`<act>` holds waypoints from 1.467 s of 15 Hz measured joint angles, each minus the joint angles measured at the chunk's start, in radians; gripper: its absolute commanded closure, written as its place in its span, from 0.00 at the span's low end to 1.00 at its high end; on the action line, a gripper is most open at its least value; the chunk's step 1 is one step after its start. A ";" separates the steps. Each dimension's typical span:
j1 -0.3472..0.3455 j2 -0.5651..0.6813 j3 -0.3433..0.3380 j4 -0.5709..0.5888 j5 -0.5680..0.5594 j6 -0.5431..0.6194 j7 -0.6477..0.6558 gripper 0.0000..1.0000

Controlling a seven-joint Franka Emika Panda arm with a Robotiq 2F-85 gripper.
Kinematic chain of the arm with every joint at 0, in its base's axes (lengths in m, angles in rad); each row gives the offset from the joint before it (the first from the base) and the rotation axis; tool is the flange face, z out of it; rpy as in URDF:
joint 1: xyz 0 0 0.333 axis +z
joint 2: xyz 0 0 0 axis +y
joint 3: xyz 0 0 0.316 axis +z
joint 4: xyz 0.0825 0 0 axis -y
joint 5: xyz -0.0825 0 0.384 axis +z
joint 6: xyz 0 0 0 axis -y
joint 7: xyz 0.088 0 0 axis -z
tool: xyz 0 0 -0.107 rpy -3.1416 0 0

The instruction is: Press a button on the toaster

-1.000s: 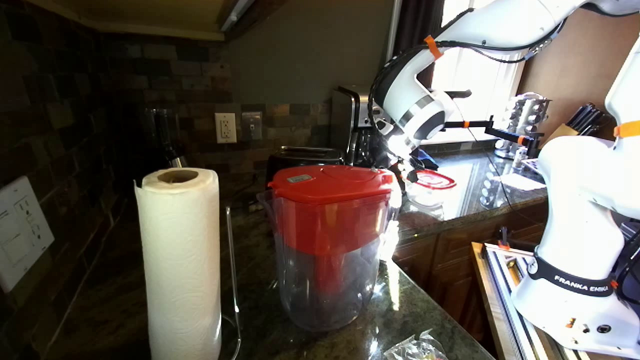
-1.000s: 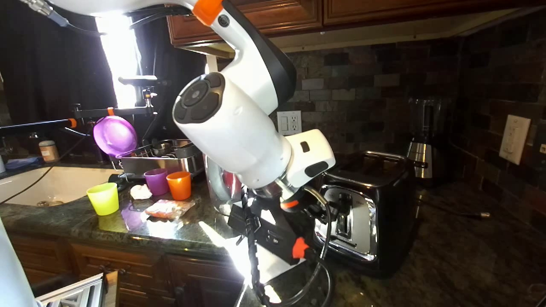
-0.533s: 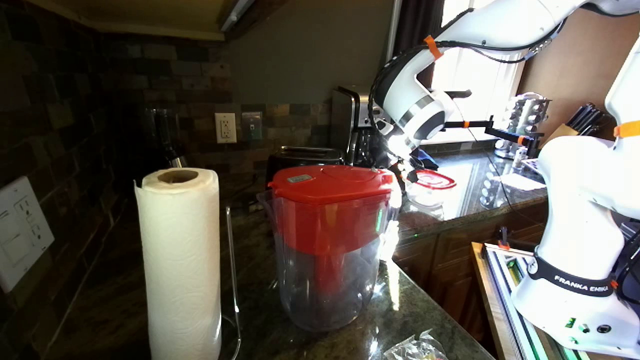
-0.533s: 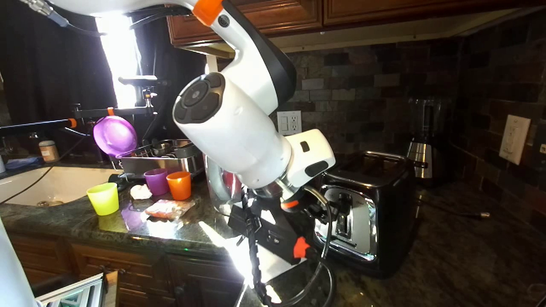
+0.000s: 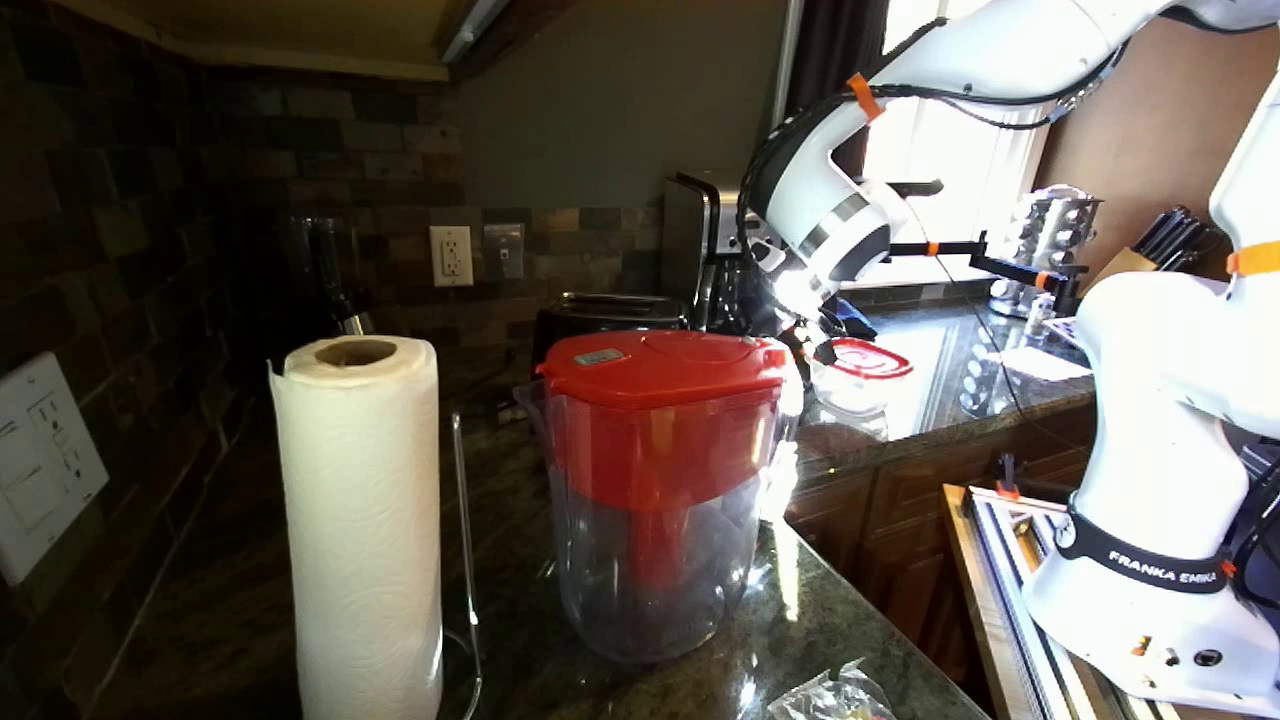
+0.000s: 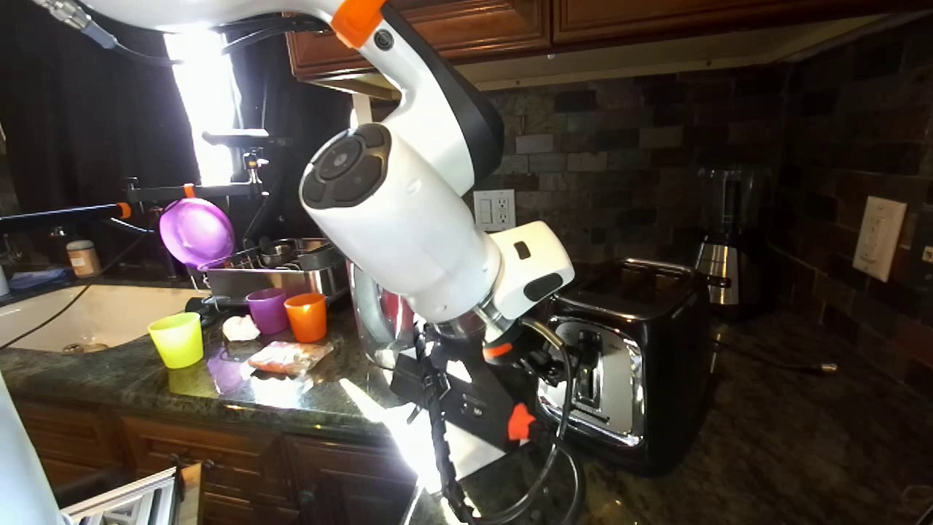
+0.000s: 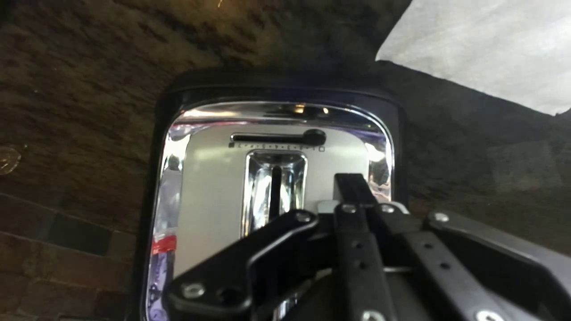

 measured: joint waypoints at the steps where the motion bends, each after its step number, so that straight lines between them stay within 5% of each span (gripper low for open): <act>1: 0.000 0.004 0.001 -0.001 -0.012 0.000 0.006 1.00; 22: -0.005 -0.119 0.006 -0.051 -0.046 0.023 -0.004 1.00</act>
